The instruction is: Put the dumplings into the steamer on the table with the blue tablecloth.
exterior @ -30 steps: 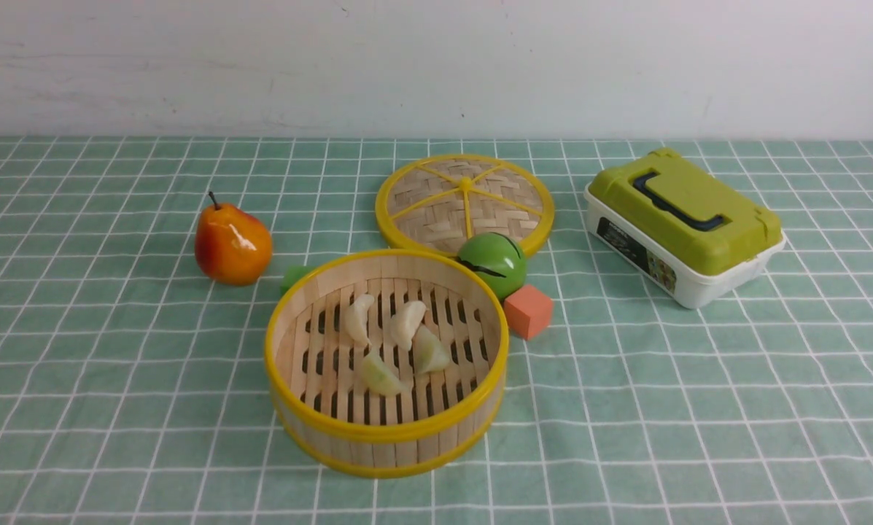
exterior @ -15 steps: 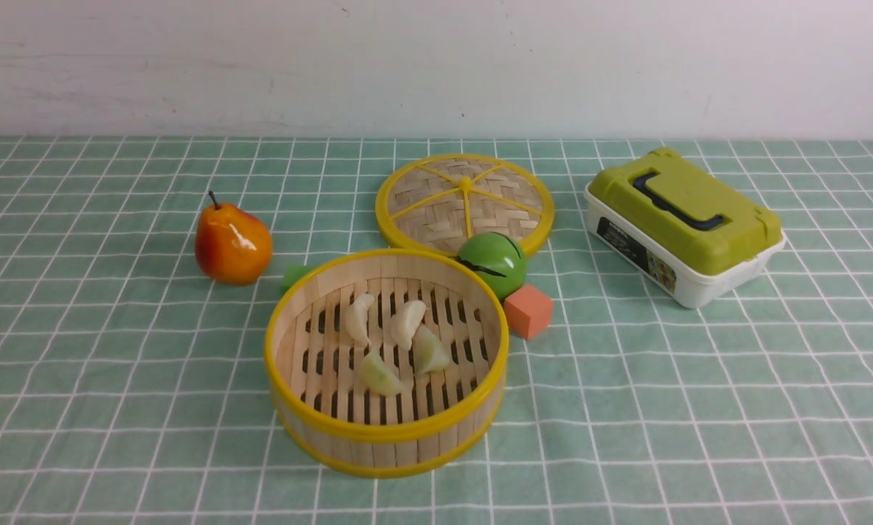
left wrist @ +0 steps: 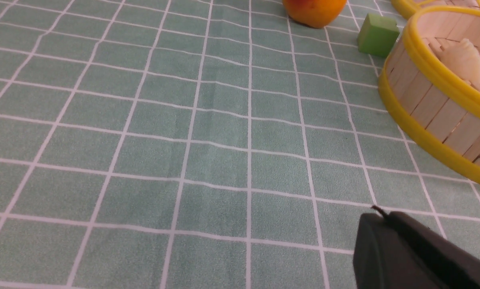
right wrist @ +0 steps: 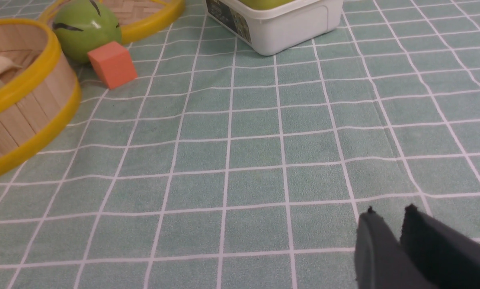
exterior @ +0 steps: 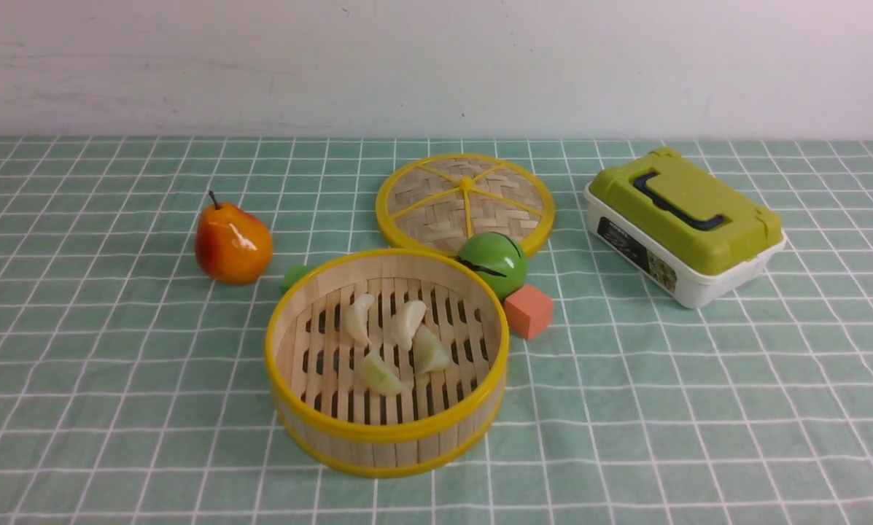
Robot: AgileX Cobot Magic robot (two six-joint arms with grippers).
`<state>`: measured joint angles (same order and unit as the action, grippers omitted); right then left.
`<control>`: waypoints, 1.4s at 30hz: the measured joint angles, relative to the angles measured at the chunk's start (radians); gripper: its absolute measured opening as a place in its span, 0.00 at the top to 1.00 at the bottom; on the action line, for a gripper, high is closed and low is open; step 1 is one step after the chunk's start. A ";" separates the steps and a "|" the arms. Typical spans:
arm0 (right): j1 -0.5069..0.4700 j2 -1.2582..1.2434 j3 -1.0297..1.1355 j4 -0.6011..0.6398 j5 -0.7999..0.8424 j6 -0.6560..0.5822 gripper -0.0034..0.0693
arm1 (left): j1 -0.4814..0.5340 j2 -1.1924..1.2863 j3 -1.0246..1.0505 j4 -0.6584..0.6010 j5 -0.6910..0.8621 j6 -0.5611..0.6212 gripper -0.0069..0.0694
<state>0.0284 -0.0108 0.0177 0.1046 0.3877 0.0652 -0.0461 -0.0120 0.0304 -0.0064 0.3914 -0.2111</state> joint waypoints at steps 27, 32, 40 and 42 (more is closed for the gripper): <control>0.000 0.000 0.000 0.000 0.000 0.000 0.77 | 0.000 0.000 0.000 0.000 0.000 0.000 0.91; 0.000 0.000 0.000 0.000 0.000 0.000 0.77 | 0.000 0.000 0.000 0.000 0.000 0.000 0.90; 0.000 0.000 0.000 0.000 0.000 0.000 0.75 | 0.000 0.000 0.000 0.000 0.000 0.001 0.89; 0.000 0.000 0.000 0.000 0.000 0.000 0.74 | 0.000 0.000 0.000 0.000 0.000 0.001 0.89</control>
<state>0.0284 -0.0108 0.0177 0.1046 0.3877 0.0652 -0.0461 -0.0120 0.0305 -0.0064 0.3914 -0.2102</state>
